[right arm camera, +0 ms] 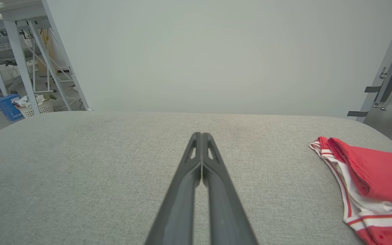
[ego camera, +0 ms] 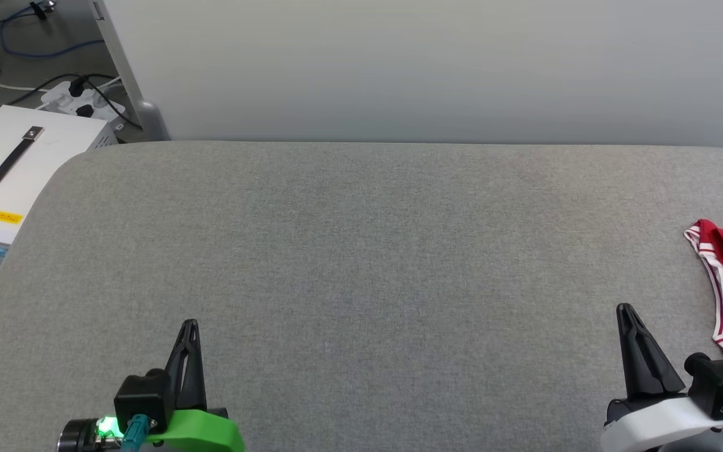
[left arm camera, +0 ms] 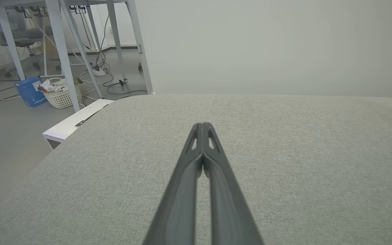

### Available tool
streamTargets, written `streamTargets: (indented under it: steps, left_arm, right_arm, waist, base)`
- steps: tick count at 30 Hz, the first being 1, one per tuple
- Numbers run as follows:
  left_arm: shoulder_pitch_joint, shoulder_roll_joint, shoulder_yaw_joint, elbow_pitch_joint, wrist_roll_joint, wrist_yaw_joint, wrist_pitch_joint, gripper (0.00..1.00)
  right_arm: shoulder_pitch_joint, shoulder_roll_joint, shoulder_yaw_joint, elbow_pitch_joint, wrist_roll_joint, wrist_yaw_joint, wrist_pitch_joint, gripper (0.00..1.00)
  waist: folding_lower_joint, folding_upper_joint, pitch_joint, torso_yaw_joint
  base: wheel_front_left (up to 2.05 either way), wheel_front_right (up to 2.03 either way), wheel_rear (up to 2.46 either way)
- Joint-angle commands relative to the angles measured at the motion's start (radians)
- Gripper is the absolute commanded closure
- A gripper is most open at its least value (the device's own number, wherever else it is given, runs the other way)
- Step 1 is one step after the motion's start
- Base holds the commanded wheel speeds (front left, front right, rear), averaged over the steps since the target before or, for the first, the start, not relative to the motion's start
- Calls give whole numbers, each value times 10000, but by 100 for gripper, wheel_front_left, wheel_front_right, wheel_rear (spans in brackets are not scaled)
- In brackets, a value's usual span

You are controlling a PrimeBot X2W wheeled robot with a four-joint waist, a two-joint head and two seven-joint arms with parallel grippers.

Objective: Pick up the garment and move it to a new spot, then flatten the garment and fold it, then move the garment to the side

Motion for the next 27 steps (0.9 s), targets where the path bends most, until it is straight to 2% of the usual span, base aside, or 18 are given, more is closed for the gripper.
streamTargets:
  steps: [1, 27]
  left_arm:
    - [-153, -51, 49, -38, 83, -54, 45, 100]
    - [-339, -166, 181, -170, 313, -162, 566, 100]
  right_arm:
    - [-153, 34, 22, -10, -87, -1, 60, 100]
    - [-369, 107, 66, -21, -452, -3, 573, 100]
  waist:
    - [1, 0, 0, -4]
    - [1, 0, 7, -79]
  base:
    - [0, 0, 0]
    - [0, 0, 0]
